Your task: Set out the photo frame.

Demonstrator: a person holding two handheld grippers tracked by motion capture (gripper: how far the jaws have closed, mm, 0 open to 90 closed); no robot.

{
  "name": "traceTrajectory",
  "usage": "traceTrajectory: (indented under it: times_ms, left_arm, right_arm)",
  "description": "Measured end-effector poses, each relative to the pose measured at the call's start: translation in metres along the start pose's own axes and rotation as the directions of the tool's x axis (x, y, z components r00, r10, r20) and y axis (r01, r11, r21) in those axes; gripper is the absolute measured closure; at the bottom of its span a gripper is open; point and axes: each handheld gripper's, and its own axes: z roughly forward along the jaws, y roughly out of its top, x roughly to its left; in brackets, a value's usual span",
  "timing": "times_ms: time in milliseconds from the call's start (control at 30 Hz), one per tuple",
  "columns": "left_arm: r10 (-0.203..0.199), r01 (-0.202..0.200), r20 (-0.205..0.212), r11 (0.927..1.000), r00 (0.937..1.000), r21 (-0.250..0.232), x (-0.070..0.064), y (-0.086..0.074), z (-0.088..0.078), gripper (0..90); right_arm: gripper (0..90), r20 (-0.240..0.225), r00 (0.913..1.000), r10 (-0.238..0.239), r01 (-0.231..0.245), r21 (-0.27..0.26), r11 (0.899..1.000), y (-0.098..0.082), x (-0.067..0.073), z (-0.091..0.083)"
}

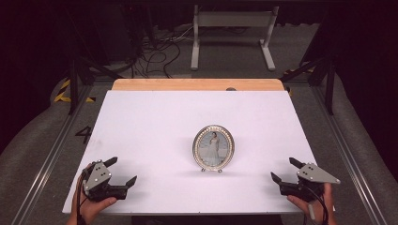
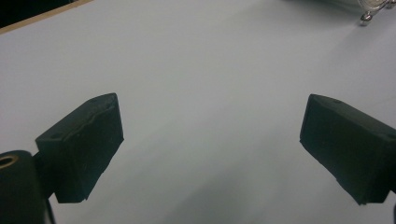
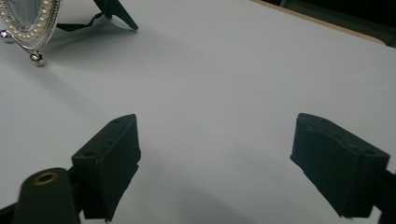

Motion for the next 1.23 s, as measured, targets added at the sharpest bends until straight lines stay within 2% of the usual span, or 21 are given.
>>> traceTrajectory:
  times_ms: [100, 200, 400, 533, 867, 1233]
  left_arm:
    - [0.008, -0.008, 0.0, 0.9999, 1.0, 0.014, -0.0011, -0.0017, 0.0009, 6.5]
    - [0.004, -0.004, 0.007, 1.0, 1.0, 0.004, -0.001, -0.0014, 0.0, 6.4]
    - [-0.003, 0.003, -0.003, 0.9999, 1.0, 0.011, 0.0, -0.0018, 0.001, 6.4]
    - [0.006, -0.005, -0.008, 0.9996, 1.0, 0.027, 0.0, -0.0024, 0.0032, 6.5]
    - [0.014, -0.013, -0.023, 0.9994, 0.9996, 0.033, -0.0004, -0.0025, 0.0049, 6.8]
    - [0.037, -0.035, -0.027, 0.9976, 0.9989, 0.06, -0.0015, -0.0025, 0.0085, 6.8]
  right_arm:
    - [16.0, 0.013, 0.9999, 0.002, -0.002, -0.01, 1.0, 0.0012, -0.0001, -0.0007]
    - [16.1, 0.025, 0.9997, 0.001, -0.001, -0.015, 1.0, 0.0021, 0.0008, -0.0012]
    - [16.1, 0.024, 0.9997, -0.004, 0.004, -0.023, 1.0, 0.0025, 0.0018, -0.0011]
    - [16.0, 0.023, 0.9997, -0.004, 0.004, -0.023, 1.0, 0.0025, 0.0025, -0.0005]
    - [16.1, 0.029, 0.9994, -0.019, 0.02, -0.025, 0.999, 0.0031, 0.0053, -0.0004]
    - [16.0, 0.036, 0.9994, 0.0, 0.001, -0.024, 1.0, 0.0018, 0.0024, -0.0012]
